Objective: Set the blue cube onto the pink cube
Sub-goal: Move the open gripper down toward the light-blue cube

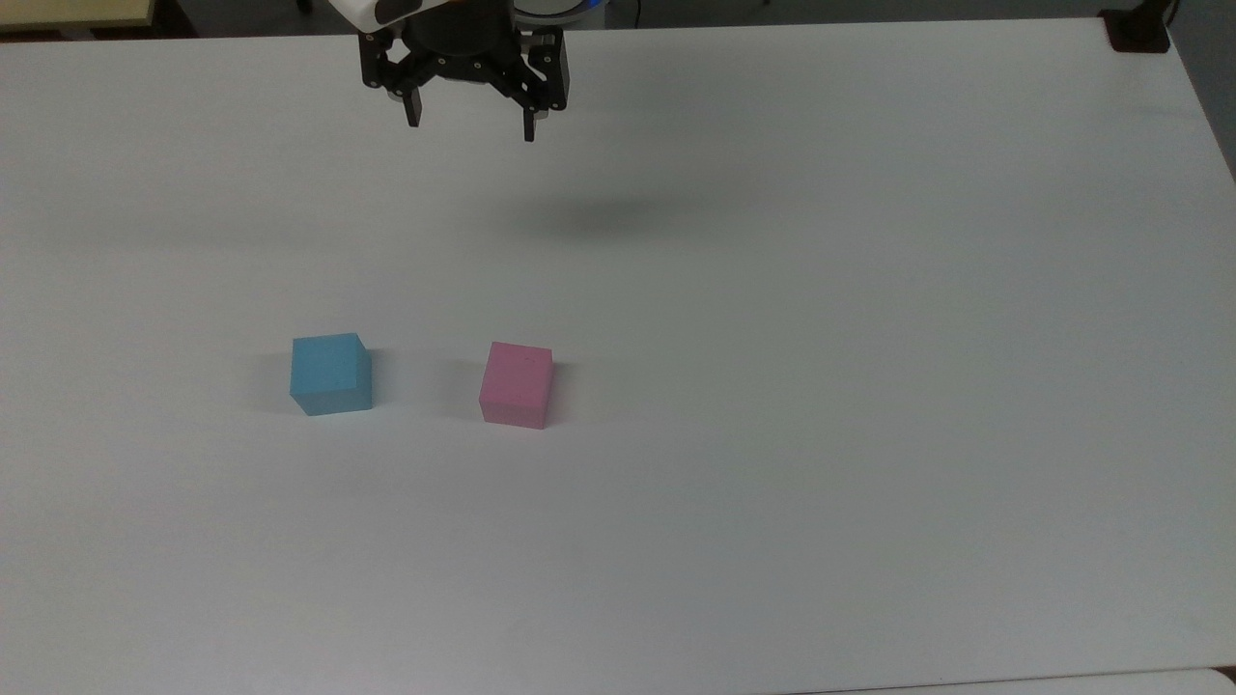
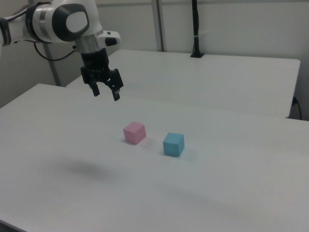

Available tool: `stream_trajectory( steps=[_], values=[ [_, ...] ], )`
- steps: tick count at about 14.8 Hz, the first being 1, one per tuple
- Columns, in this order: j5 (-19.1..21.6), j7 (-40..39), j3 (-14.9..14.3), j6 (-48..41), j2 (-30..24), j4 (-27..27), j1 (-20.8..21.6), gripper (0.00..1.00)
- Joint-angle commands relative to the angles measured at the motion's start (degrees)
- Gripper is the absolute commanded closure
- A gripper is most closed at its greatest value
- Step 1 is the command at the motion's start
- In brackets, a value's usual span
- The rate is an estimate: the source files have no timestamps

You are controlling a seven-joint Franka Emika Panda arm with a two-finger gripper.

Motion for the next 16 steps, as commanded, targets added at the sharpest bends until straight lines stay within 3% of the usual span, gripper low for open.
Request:
stream_trajectory(
  steps=[1, 7, 16],
  values=[
    [-0.4, -0.4, -0.3, -0.4, -1.1, -1.5, 0.4, 0.0],
    [0.3, -14.0, -0.4, 2.5, 4.0, 0.5, -5.2, 0.0],
    [-0.4, -14.4, -0.5, 22.7, 17.5, 0.6, -13.2, 0.0]
  ],
)
